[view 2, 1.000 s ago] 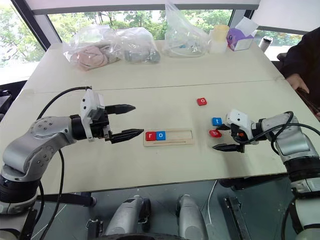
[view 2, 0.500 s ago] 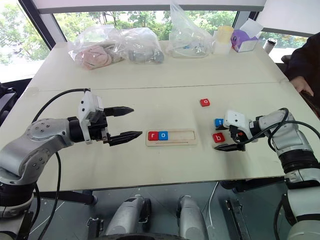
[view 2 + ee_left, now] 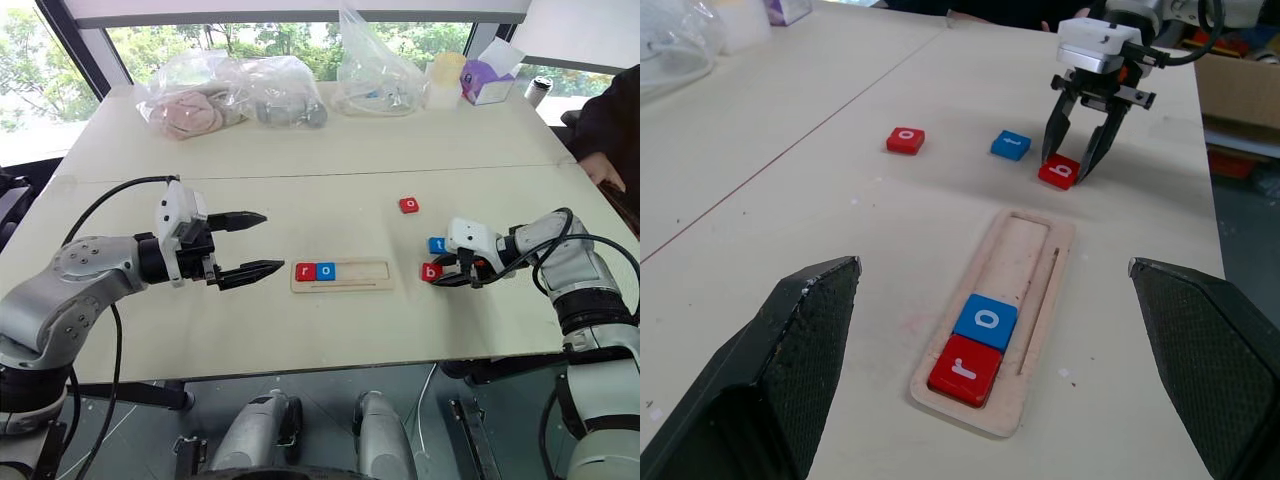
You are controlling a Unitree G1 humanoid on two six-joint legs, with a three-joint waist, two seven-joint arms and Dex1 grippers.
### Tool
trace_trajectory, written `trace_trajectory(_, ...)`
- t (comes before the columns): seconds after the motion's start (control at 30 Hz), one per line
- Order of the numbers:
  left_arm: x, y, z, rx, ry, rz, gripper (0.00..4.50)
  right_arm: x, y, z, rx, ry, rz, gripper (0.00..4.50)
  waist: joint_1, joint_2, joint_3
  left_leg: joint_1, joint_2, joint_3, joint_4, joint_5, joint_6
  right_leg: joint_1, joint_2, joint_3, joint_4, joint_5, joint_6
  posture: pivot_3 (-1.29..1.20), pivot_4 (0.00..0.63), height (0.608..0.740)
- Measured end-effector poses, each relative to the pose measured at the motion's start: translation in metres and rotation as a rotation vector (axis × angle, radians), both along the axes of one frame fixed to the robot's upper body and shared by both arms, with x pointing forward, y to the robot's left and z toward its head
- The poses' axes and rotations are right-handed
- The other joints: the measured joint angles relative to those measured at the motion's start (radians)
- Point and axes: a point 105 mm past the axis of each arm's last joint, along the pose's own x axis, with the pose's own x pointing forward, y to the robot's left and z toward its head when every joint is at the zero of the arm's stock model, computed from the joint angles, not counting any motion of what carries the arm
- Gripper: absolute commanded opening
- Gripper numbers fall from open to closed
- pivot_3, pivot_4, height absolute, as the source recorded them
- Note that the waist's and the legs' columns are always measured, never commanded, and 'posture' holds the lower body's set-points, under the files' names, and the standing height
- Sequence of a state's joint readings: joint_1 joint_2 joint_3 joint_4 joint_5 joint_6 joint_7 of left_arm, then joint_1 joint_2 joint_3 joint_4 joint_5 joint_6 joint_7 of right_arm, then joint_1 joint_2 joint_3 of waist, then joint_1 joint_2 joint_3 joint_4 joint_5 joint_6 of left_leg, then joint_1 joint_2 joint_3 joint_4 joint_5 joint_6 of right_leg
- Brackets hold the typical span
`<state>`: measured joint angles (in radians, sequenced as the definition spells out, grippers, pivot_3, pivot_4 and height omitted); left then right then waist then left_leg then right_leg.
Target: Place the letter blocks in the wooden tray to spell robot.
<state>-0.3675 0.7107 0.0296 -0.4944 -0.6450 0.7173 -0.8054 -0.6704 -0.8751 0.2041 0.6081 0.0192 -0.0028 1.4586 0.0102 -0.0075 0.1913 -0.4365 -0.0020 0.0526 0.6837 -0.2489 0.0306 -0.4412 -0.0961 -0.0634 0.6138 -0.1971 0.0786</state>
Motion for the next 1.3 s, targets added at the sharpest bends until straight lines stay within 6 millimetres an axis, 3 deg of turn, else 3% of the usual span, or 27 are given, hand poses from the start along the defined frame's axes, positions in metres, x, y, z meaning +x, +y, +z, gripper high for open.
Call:
trace_trajectory(0.17, 0.0, 0.0, 0.0, 0.0, -0.001, 0.002, 4.5, 0.0, 0.051, 0.02, 0.139, -0.022, 0.076, 1.16, -0.002, 0.0, 0.0, 0.0, 0.001, 0.0, 0.0, 0.0, -0.001, -0.001, 0.0, 0.0, 0.003, 0.0, 0.0, 0.0, 0.15, 0.725)
trace_trajectory(0.3, 0.0, 0.0, 0.0, 0.0, -0.001, 0.002, 4.5, -0.001, 0.08, 0.037, 0.165, -0.081, 0.129, 1.16, 0.006, 0.0, 0.0, 0.0, 0.0, 0.0, 0.0, 0.0, -0.001, -0.001, 0.0, 0.0, 0.001, 0.0, 0.0, 0.0, 0.15, 0.725)
trace_trajectory(0.57, 0.0, 0.003, -0.001, 0.02, -0.004, 0.009, 4.5, 0.006, 0.113, 0.009, 0.121, -0.111, 0.125, 1.16, 0.0, 0.0, 0.0, 0.0, 0.0, 0.0, -0.001, 0.0, -0.001, -0.001, 0.0, 0.0, 0.001, 0.0, 0.0, 0.0, 0.15, 0.725)
trace_trajectory(0.97, 0.001, 0.01, 0.001, 0.023, -0.013, 0.04, 4.5, 0.008, 0.126, 0.001, 0.106, -0.101, 0.142, 1.16, 0.001, 0.0, 0.0, 0.0, 0.0, 0.0, 0.0, 0.0, -0.001, -0.001, 0.0, 0.0, 0.002, 0.0, 0.0, 0.0, 0.15, 0.725)
trace_trajectory(1.3, 0.0, 0.008, 0.003, 0.022, -0.027, 0.043, 4.5, 0.008, 0.129, 0.006, 0.101, -0.108, 0.166, 1.16, 0.001, 0.0, 0.0, 0.0, 0.0, 0.0, 0.0, 0.0, -0.001, -0.001, 0.0, 0.0, 0.002, 0.0, 0.0, 0.0, 0.15, 0.725)
